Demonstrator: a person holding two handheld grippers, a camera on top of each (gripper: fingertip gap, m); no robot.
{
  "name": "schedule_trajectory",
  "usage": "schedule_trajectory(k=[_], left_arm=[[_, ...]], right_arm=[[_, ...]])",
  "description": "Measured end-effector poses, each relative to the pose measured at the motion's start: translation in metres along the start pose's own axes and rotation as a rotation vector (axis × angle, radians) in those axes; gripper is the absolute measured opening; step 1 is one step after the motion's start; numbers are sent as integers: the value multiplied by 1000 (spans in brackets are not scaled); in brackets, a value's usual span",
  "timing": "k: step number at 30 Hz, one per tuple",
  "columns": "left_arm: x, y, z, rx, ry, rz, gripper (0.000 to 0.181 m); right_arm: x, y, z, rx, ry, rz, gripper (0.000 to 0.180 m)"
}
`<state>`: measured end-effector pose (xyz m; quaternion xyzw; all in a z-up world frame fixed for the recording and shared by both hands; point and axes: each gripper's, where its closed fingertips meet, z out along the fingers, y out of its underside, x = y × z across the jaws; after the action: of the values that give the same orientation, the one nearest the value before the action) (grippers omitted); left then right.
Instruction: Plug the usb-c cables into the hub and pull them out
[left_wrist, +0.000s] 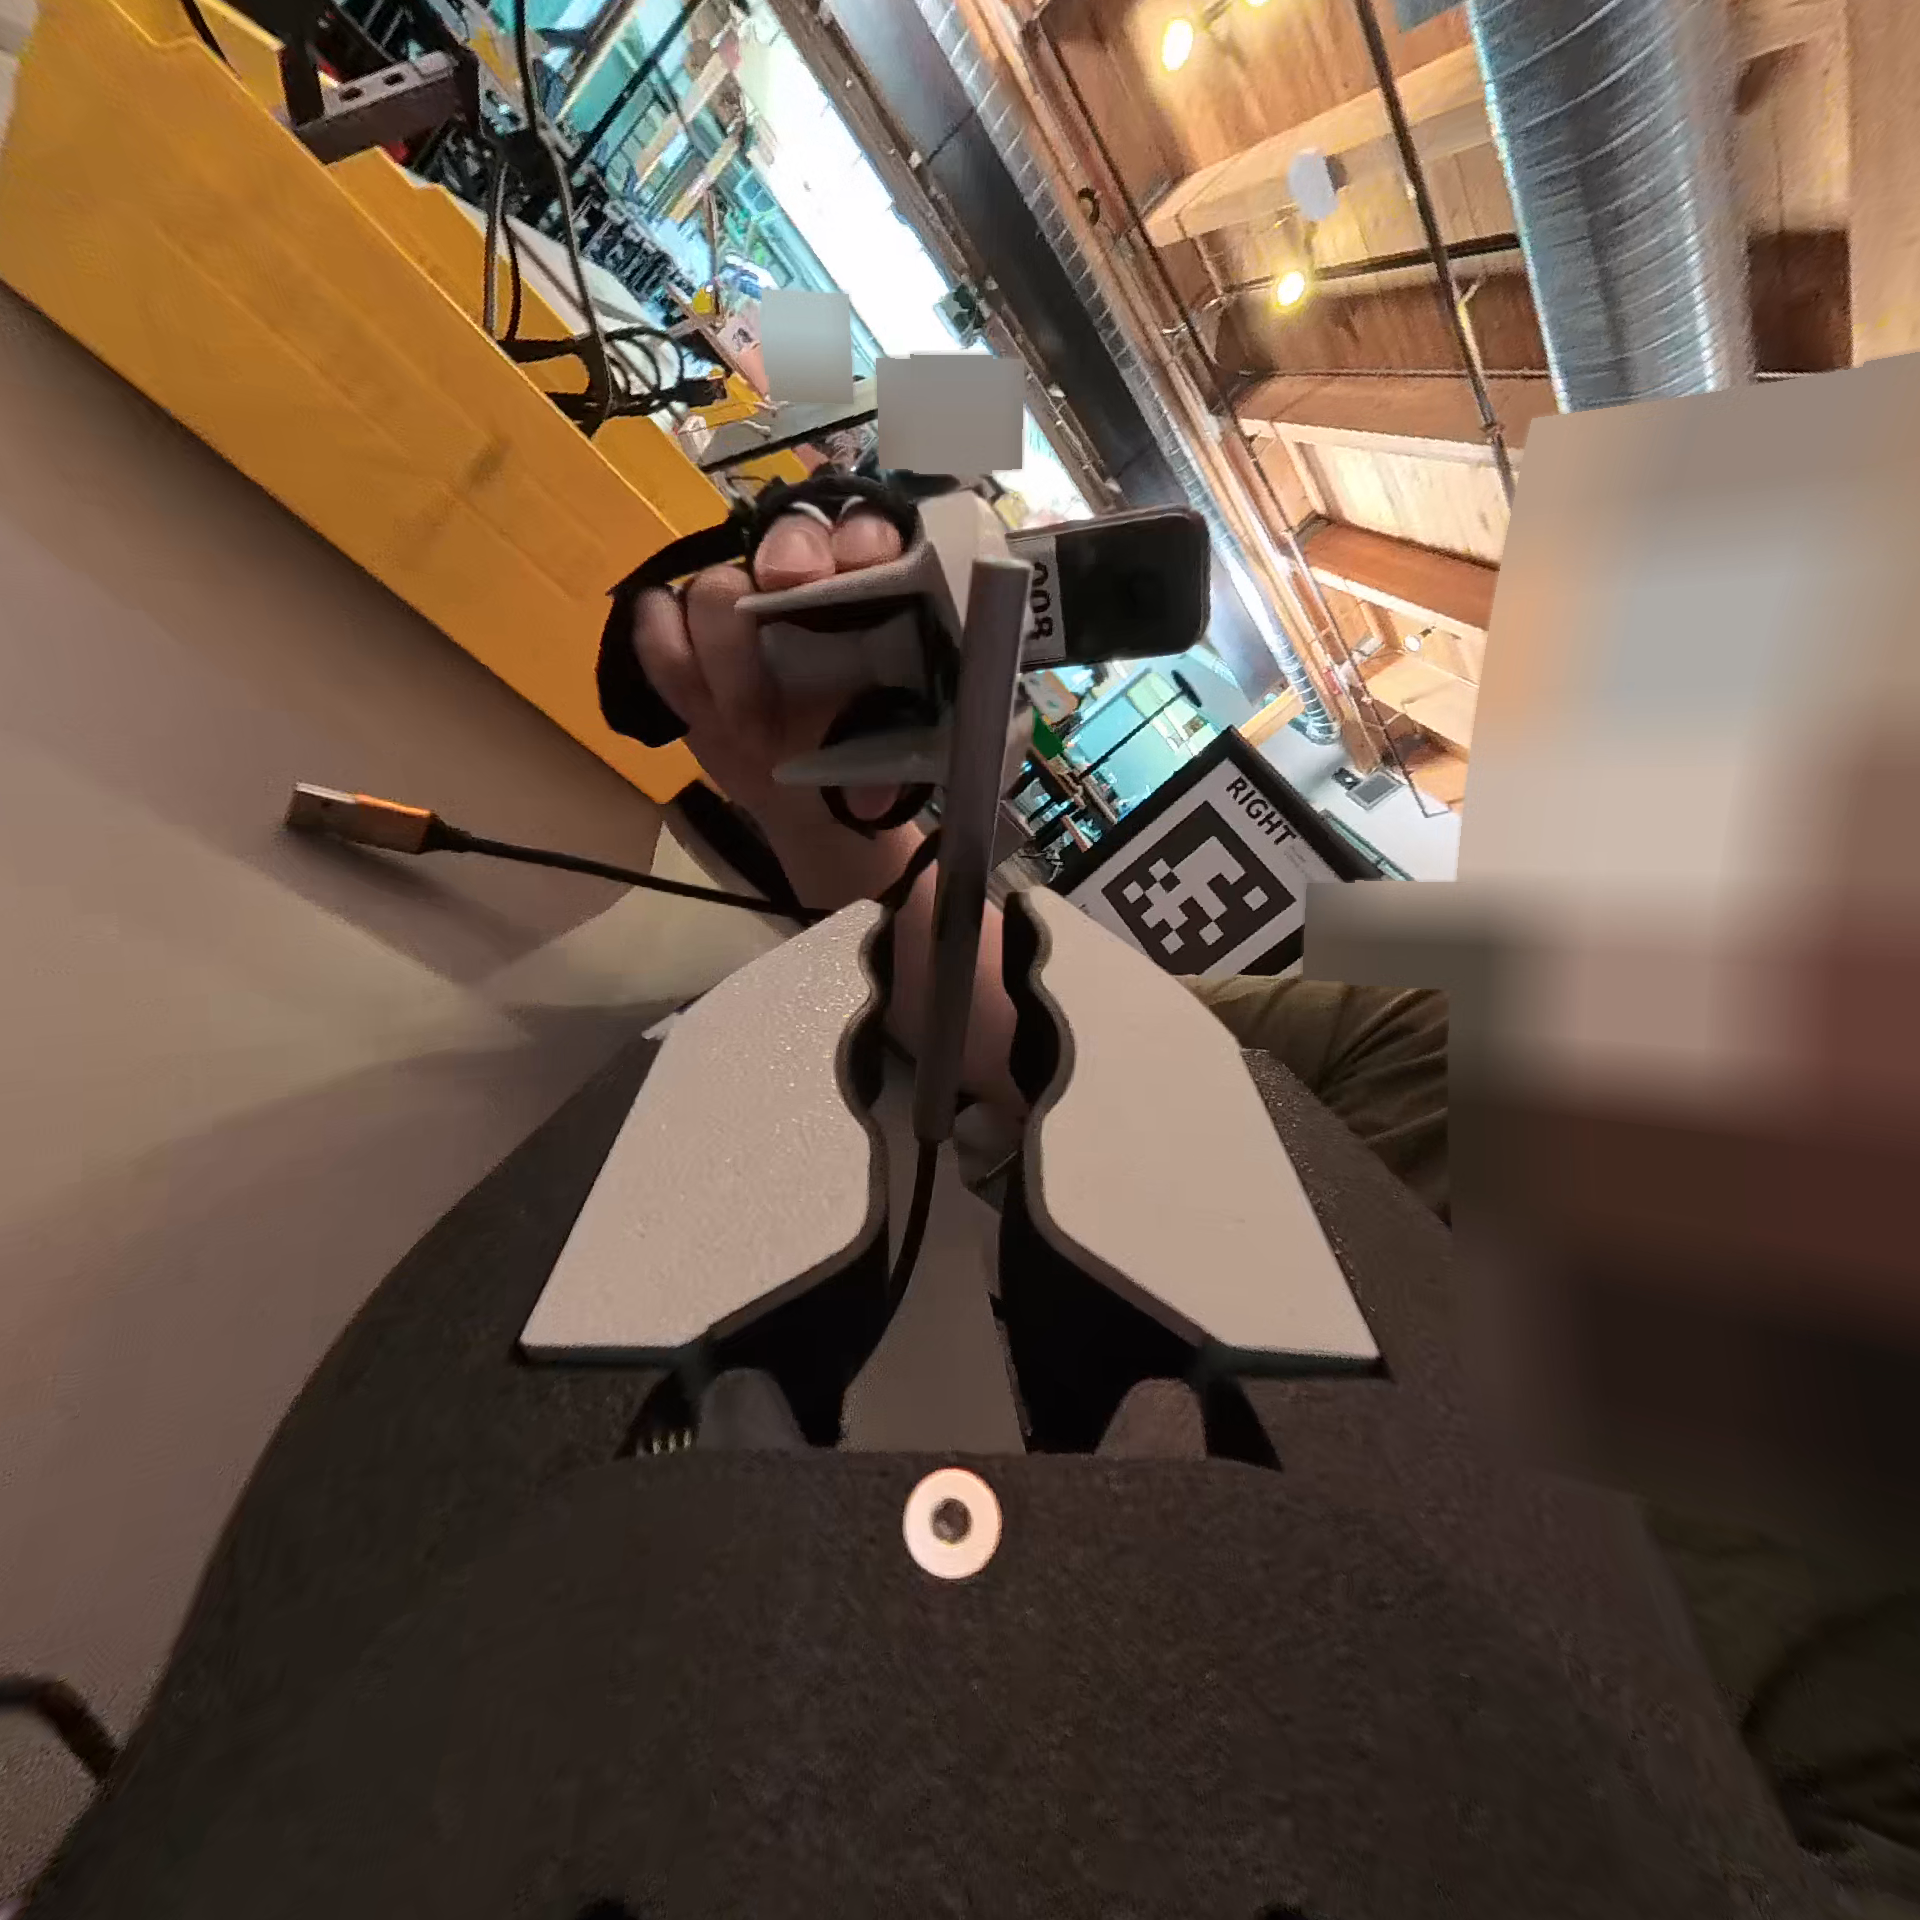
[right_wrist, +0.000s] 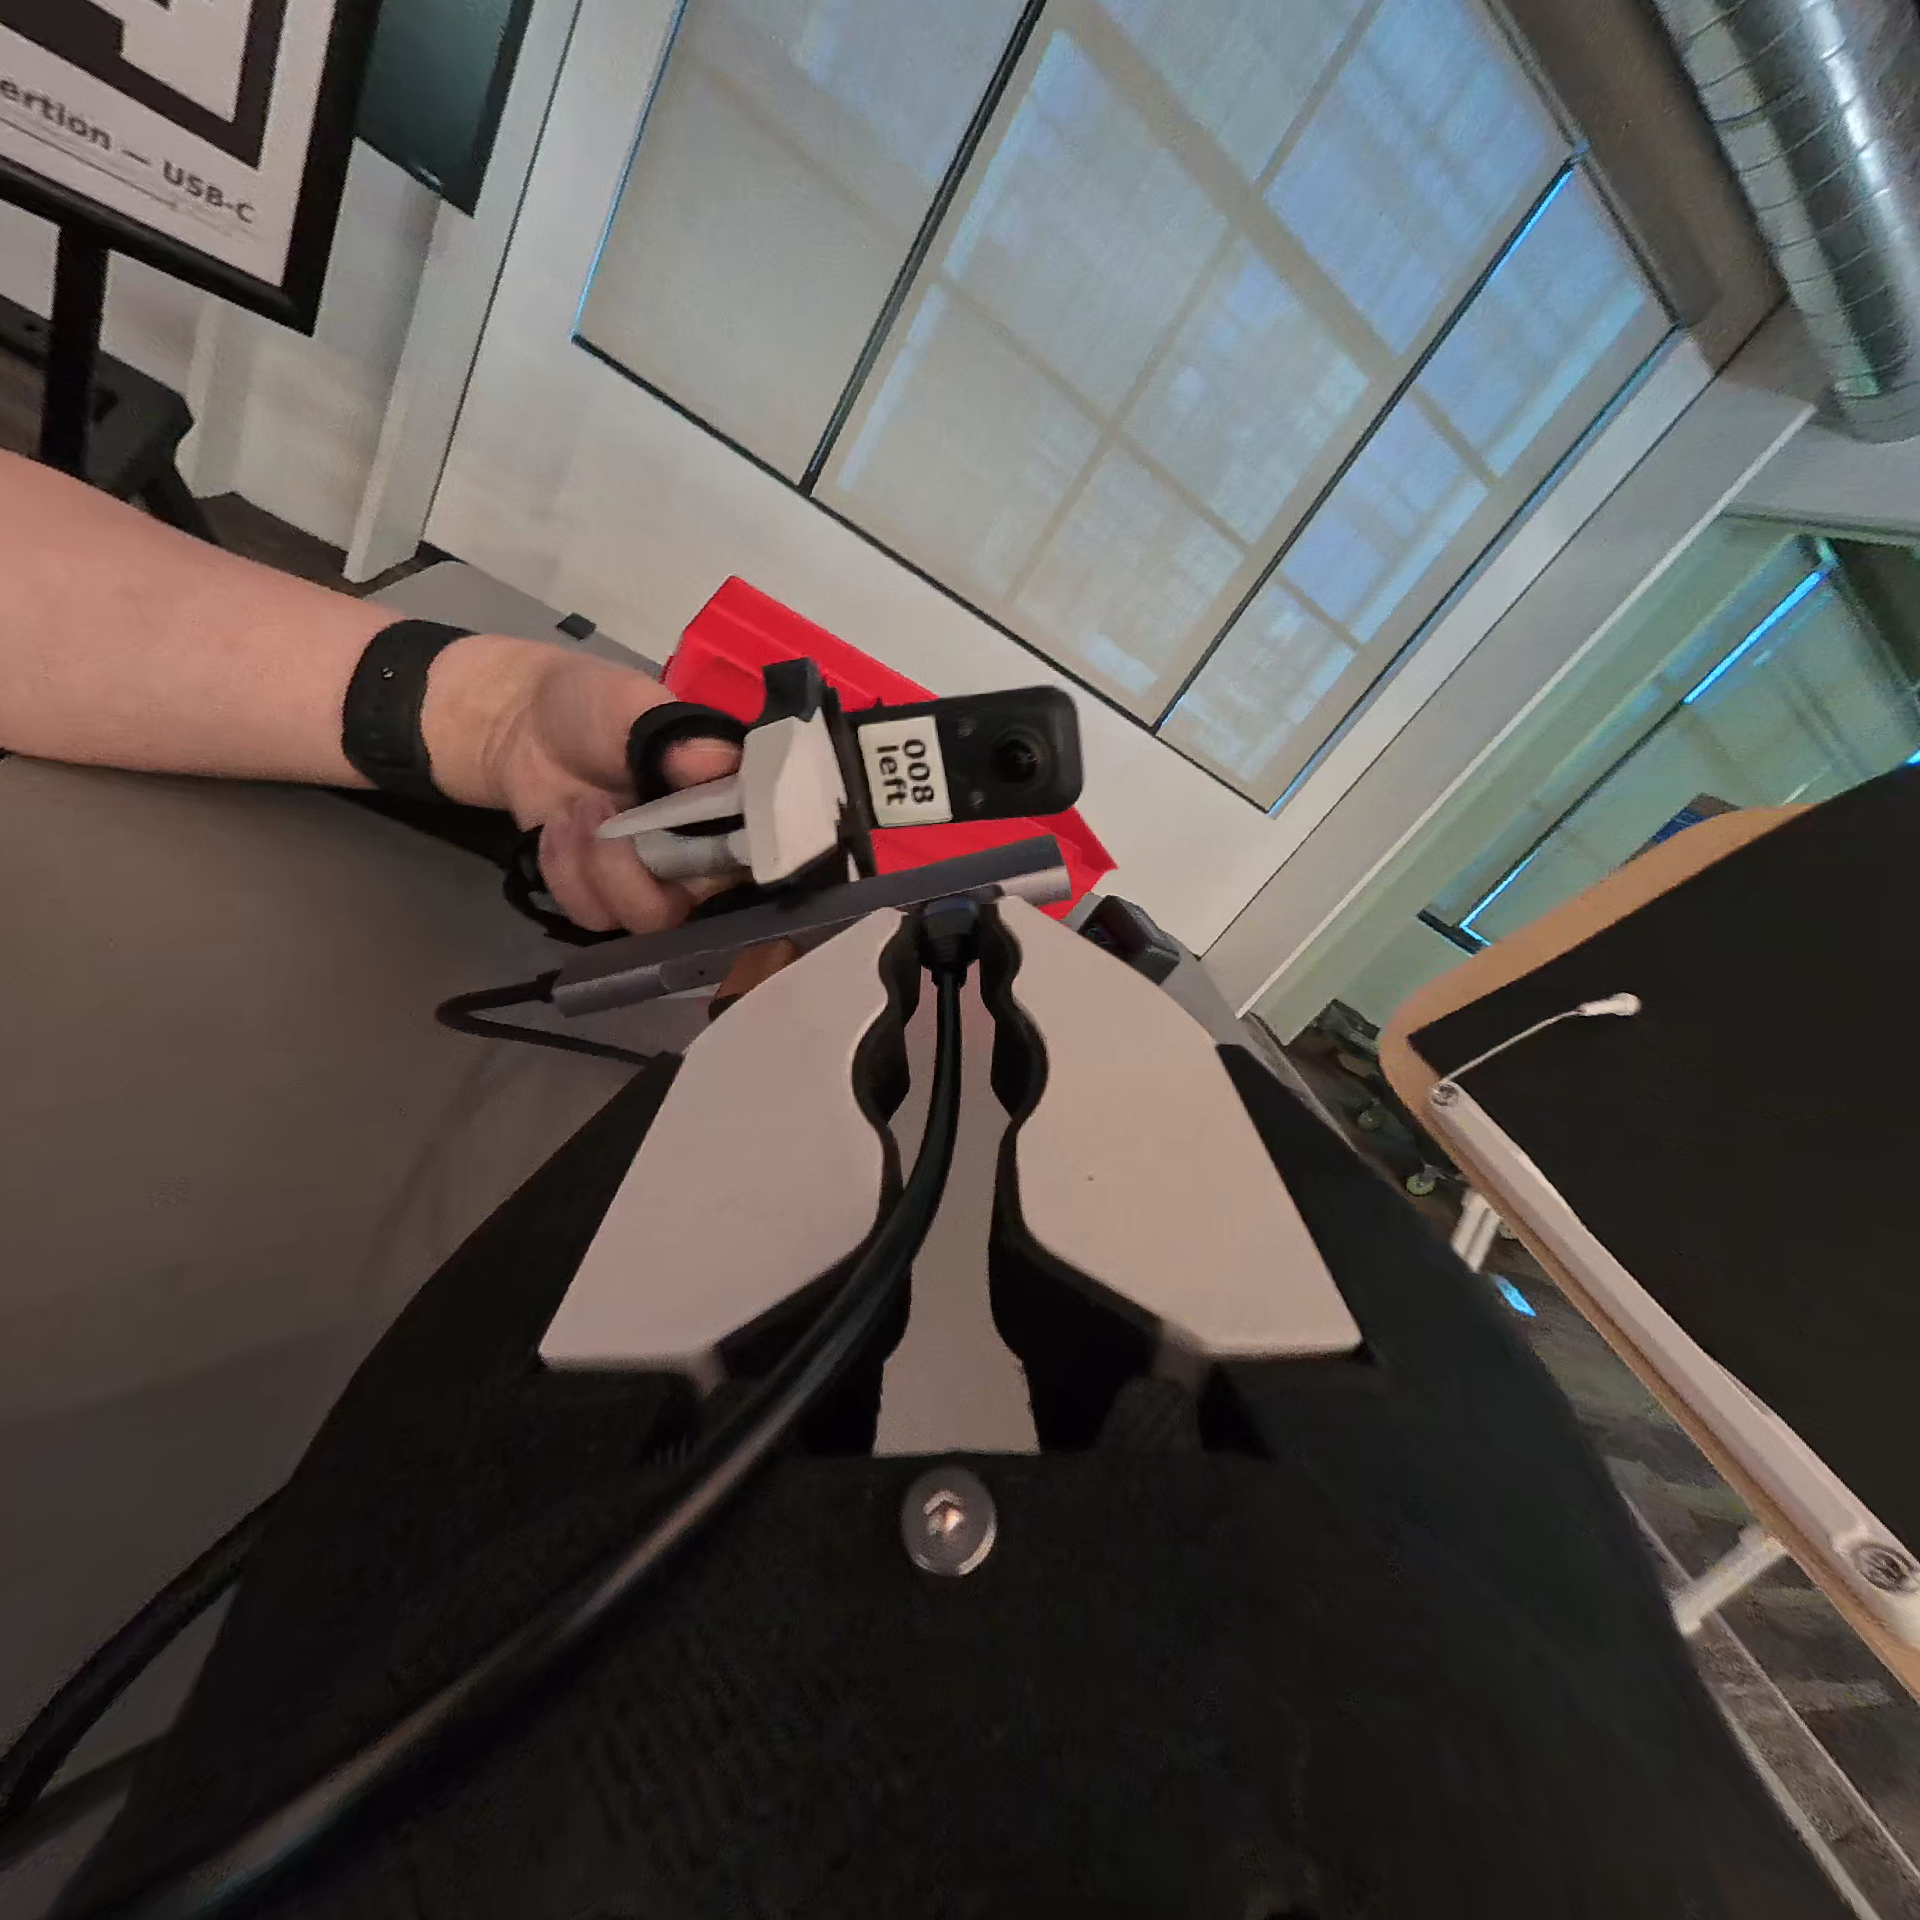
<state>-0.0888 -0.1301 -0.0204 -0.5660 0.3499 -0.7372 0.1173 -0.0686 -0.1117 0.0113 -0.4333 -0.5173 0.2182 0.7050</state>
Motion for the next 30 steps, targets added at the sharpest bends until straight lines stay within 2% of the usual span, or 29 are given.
schedule_trajectory(k=[6, 7, 10, 12, 14, 18, 20, 22, 24, 26, 27, 30], left_arm=[[-3, 19, 16, -118, 4, 2, 18], [-4, 20, 17, -119, -5, 14, 10], [-1, 14, 12, -99, -9, 52, 10], [7, 7, 5, -63, 22, 74, 9], [13, -1, -2, -23, 36, 89, 9], [1, -9, -18, -6, -99, 159, 9], [-8, -8, -24, -26, -181, 188, 9], [-11, -5, -26, -54, -211, 203, 9], [-9, -1, -24, -86, -210, 224, 9], [-7, 5, -22, -132, -211, 246, 9], [-8, 7, -20, -147, -212, 253, 9], [-9, 12, -15, -172, -206, 242, 9]], right_arm=[[1, 4, 1, -13, 18, -24, 12], [2, 5, 2, -19, 29, -27, 12], [11, 15, 3, -70, 72, 20, 16], [22, 27, -1, -128, 124, 50, 29], [39, 42, -8, -182, 206, 102, 28], [76, 95, -37, -410, 415, 325, 28], [89, 92, -47, -397, 482, 384, 27], [98, 71, -55, -346, 505, 399, 27], [95, 41, -50, -236, 412, 530, 27], [80, 9, -30, -116, 197, 748, 32], [71, 3, -20, -122, 104, 827, 34], [38, 7, 9, -296, -140, 960, 40]])
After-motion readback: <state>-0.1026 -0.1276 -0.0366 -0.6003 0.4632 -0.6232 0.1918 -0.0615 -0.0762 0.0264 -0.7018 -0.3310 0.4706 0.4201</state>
